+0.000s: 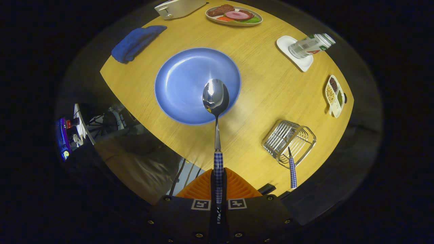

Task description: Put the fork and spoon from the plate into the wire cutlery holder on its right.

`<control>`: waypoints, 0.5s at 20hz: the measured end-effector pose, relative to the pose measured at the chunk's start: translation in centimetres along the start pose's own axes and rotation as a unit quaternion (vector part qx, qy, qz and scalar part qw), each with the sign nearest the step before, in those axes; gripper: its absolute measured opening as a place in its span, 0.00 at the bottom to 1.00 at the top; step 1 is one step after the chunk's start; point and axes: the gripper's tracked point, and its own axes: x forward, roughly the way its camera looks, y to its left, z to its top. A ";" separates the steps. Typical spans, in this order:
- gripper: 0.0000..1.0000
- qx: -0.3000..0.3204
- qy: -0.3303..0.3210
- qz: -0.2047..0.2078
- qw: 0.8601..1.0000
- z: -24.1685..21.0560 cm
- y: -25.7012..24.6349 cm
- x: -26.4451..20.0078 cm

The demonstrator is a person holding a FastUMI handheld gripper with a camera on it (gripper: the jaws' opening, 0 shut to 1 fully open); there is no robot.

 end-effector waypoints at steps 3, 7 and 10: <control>0.04 0.015 0.013 -0.003 1.000 -2.2 -1.9 -1.4; 0.04 0.052 0.036 0.015 0.998 -5.1 -3.9 -2.8; 0.04 0.073 0.055 0.015 0.996 -6.9 -5.8 -3.5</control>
